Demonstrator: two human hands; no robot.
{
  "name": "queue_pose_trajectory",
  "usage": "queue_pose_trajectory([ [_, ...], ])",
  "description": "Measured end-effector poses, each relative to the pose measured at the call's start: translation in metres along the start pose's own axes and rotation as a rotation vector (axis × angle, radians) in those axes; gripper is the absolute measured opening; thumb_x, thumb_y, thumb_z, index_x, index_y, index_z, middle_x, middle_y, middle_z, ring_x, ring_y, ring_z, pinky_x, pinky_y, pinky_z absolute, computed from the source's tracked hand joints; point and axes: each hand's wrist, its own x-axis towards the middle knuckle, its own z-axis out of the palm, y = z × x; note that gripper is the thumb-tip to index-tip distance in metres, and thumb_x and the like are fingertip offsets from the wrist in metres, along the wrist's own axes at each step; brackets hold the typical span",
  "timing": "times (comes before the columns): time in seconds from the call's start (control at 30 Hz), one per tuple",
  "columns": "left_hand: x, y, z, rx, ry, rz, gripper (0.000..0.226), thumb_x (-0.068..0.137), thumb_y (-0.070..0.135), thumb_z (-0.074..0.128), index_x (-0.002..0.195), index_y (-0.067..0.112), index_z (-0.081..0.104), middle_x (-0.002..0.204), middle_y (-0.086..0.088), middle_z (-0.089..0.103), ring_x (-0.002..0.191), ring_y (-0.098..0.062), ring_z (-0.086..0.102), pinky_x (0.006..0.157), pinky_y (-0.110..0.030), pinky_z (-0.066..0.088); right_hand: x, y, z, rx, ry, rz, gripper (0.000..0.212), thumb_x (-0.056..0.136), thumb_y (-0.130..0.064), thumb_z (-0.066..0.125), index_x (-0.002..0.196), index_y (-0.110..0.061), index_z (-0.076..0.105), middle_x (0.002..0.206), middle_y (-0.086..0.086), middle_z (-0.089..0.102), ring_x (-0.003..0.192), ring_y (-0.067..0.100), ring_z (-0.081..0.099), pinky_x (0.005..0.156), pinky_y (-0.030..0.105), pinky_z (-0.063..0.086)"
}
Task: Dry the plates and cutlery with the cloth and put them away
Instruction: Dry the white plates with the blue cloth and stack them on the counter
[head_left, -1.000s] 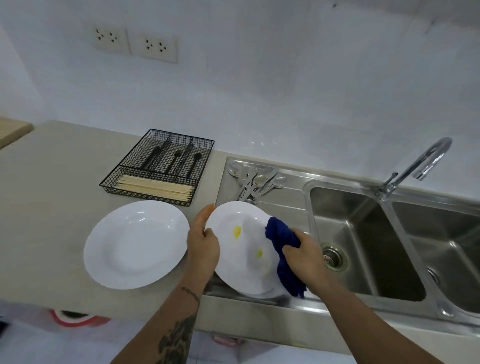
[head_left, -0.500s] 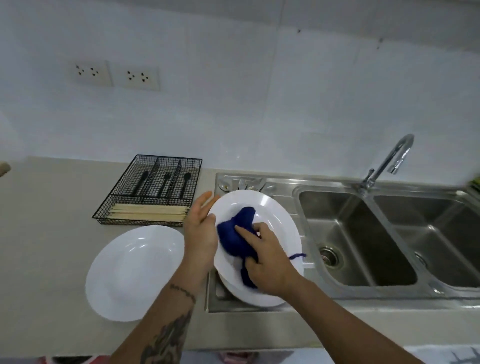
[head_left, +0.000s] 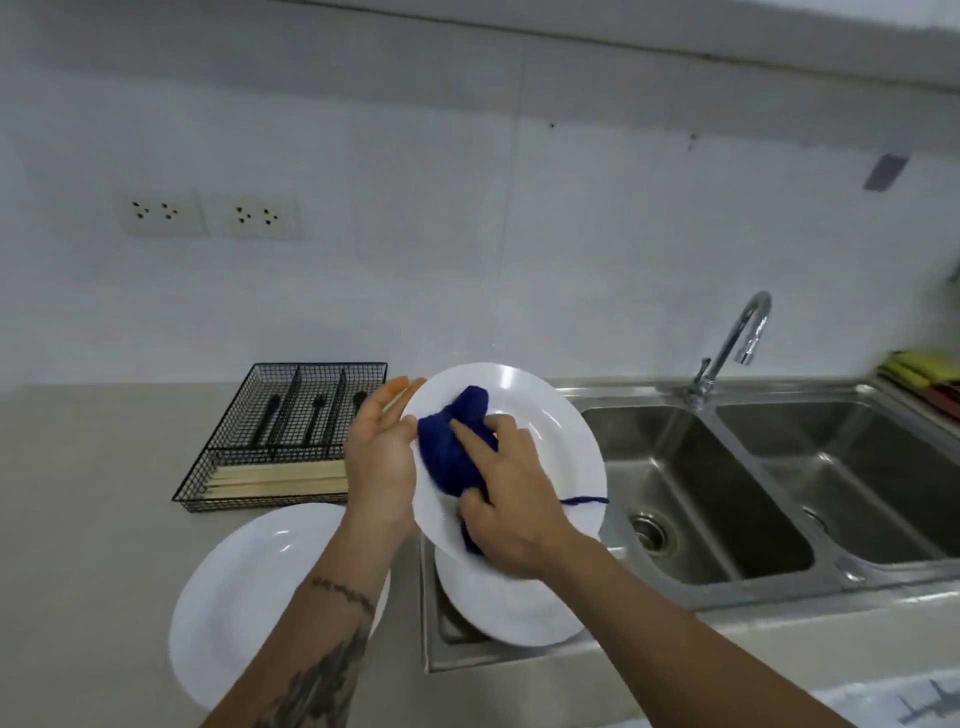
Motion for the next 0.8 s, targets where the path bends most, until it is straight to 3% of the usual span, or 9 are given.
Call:
queue_pose_trajectory([
  [0.13,0.013,0.022,-0.021,0.014,0.047,0.080,0.045,0.086,-0.013,0.044,0.116,0.015,0.063,0.113,0.001,0.073,0.109,-0.023,0.067,0.092,-0.041,0.055,-0.022,0.011,-0.003,0.069,-0.139,-0.105,0.061,0.079,-0.024,0.045,0.140,-0.034,0.046,0.128,-0.009,0.040,0.114,0.008,0.038,0.103,0.018,0.031],
  [0.23,0.013,0.025,-0.025,-0.027,0.050,0.074,0.044,0.085,-0.014,0.044,0.109,0.016,0.064,0.112,0.002,0.073,0.110,-0.026,0.066,0.090,-0.042,0.054,-0.012,0.030,-0.004,-0.091,0.066,0.008,0.060,0.074,-0.021,0.045,0.132,-0.028,0.056,0.120,-0.004,0.051,0.106,0.016,0.046,0.098,0.034,0.041],
  [0.3,0.011,0.026,-0.021,-0.034,0.027,0.068,0.043,0.086,-0.015,0.043,0.109,0.015,0.063,0.112,0.002,0.073,0.111,-0.026,0.066,0.091,-0.042,0.054,-0.001,0.023,-0.004,-0.119,0.146,0.134,0.064,0.076,-0.021,0.040,0.139,-0.022,0.048,0.128,0.002,0.051,0.112,0.021,0.046,0.102,0.040,0.039],
  [0.37,0.010,0.029,-0.016,-0.036,0.004,0.058,0.042,0.087,-0.015,0.043,0.108,0.015,0.062,0.112,0.002,0.073,0.111,-0.025,0.066,0.089,-0.040,0.054,0.004,0.007,-0.003,-0.014,0.113,0.127,0.067,0.081,-0.022,0.035,0.148,-0.025,0.034,0.142,0.002,0.041,0.124,0.021,0.041,0.108,0.038,0.035],
  [0.43,0.009,0.034,-0.015,-0.062,-0.005,0.054,0.041,0.088,-0.015,0.043,0.108,0.016,0.061,0.112,0.002,0.074,0.110,-0.024,0.067,0.089,-0.040,0.054,0.002,-0.002,0.000,0.013,0.040,0.006,0.066,0.085,-0.021,0.033,0.150,-0.028,0.026,0.154,-0.001,0.027,0.136,0.020,0.031,0.113,0.039,0.030],
  [0.5,0.008,0.038,-0.017,-0.092,-0.003,0.054,0.041,0.089,-0.014,0.042,0.109,0.017,0.061,0.112,0.002,0.074,0.109,-0.025,0.067,0.092,-0.043,0.054,-0.001,-0.002,0.001,-0.162,0.010,-0.031,0.065,0.088,-0.025,0.032,0.152,-0.029,0.018,0.161,0.002,0.004,0.147,0.025,0.006,0.119,0.046,0.013],
  [0.57,0.006,0.039,-0.019,-0.110,-0.002,0.056,0.041,0.088,-0.014,0.043,0.108,0.017,0.061,0.113,0.001,0.073,0.109,-0.026,0.067,0.091,-0.044,0.054,-0.002,-0.004,-0.001,-0.344,0.018,0.052,0.071,0.088,-0.037,0.033,0.153,-0.027,0.006,0.160,0.003,-0.018,0.145,0.026,-0.021,0.117,0.051,-0.009],
  [0.6,0.005,0.039,-0.019,-0.117,-0.009,0.054,0.041,0.088,-0.014,0.044,0.108,0.017,0.061,0.113,0.000,0.074,0.109,-0.027,0.067,0.091,-0.044,0.055,-0.003,-0.007,-0.003,-0.368,0.015,0.055,0.076,0.087,-0.042,0.034,0.153,-0.024,0.001,0.159,0.003,-0.023,0.144,0.025,-0.026,0.115,0.050,-0.013],
  [0.8,0.007,0.043,-0.021,-0.141,-0.017,0.075,0.041,0.089,-0.015,0.045,0.107,0.018,0.061,0.112,0.000,0.074,0.112,-0.028,0.066,0.095,-0.048,0.052,-0.024,-0.018,-0.011,-0.211,-0.188,-0.075,0.071,0.098,-0.037,0.032,0.151,-0.028,-0.014,0.156,-0.012,-0.028,0.143,0.009,-0.026,0.119,0.035,-0.006],
])
